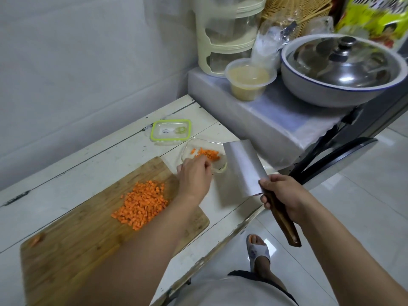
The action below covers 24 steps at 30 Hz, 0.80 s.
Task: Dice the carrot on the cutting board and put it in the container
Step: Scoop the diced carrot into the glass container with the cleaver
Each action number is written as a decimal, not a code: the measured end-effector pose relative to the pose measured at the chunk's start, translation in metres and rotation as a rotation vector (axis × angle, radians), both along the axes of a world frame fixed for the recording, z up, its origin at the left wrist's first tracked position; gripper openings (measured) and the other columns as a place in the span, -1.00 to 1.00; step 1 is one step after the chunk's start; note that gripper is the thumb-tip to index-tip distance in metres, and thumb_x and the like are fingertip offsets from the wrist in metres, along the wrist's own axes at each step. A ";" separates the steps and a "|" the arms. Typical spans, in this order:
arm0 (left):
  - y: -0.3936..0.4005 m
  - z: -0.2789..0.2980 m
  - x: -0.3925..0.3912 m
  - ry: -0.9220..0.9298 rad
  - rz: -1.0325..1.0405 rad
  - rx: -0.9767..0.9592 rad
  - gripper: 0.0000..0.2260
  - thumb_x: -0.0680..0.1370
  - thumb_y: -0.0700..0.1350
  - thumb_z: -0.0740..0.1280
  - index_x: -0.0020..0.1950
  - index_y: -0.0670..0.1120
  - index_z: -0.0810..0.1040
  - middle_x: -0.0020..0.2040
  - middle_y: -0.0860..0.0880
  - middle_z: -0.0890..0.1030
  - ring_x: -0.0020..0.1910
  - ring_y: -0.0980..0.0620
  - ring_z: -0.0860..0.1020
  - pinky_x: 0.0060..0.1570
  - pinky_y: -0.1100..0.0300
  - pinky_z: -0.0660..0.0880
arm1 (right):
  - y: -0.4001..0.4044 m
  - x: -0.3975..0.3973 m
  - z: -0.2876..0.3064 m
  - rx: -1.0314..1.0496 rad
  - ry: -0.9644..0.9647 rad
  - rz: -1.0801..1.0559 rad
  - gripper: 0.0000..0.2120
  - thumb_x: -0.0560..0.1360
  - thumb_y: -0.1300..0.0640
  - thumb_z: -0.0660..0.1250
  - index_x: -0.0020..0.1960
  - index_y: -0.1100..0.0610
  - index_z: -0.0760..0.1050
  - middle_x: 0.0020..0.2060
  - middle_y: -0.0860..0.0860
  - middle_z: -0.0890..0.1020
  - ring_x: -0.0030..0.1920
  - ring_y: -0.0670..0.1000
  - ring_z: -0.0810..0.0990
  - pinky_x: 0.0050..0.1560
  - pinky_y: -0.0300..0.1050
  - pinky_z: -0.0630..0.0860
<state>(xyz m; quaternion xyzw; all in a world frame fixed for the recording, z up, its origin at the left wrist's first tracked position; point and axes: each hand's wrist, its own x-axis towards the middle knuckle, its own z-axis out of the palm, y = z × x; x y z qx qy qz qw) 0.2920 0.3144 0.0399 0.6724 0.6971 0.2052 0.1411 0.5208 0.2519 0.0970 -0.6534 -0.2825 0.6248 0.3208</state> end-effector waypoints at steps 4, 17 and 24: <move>0.035 0.015 -0.011 0.060 -0.131 -0.080 -0.78 0.64 -0.14 0.25 0.11 0.04 0.67 0.07 0.01 0.66 0.24 -0.10 0.46 0.15 0.04 0.26 | -0.008 -0.014 0.002 0.077 -0.213 0.011 -0.86 0.66 0.15 0.26 0.06 0.19 0.55 -0.31 0.20 0.61 -0.35 0.13 0.57 -0.23 0.05 0.54; -0.164 -0.047 -0.152 0.037 0.281 0.021 -0.56 0.72 -0.06 0.10 0.61 -0.11 0.30 0.59 -0.06 0.32 0.59 -0.09 0.22 0.57 -0.11 0.17 | -0.041 -0.134 -0.057 0.099 -0.408 0.399 -0.86 0.66 0.16 0.23 0.03 0.18 0.53 -0.22 0.20 0.63 -0.48 0.07 0.61 -0.46 -0.07 0.57; -0.144 -0.045 -0.134 0.267 0.128 -0.188 -0.47 0.71 0.13 -0.24 0.62 -0.04 -0.30 0.64 0.03 -0.27 0.61 0.05 -0.35 0.60 0.01 -0.30 | -0.064 -0.185 -0.070 0.103 -0.382 0.455 -0.85 0.66 0.12 0.24 -0.01 0.16 0.52 -0.27 0.23 0.65 -0.47 0.07 0.62 -0.51 -0.17 0.48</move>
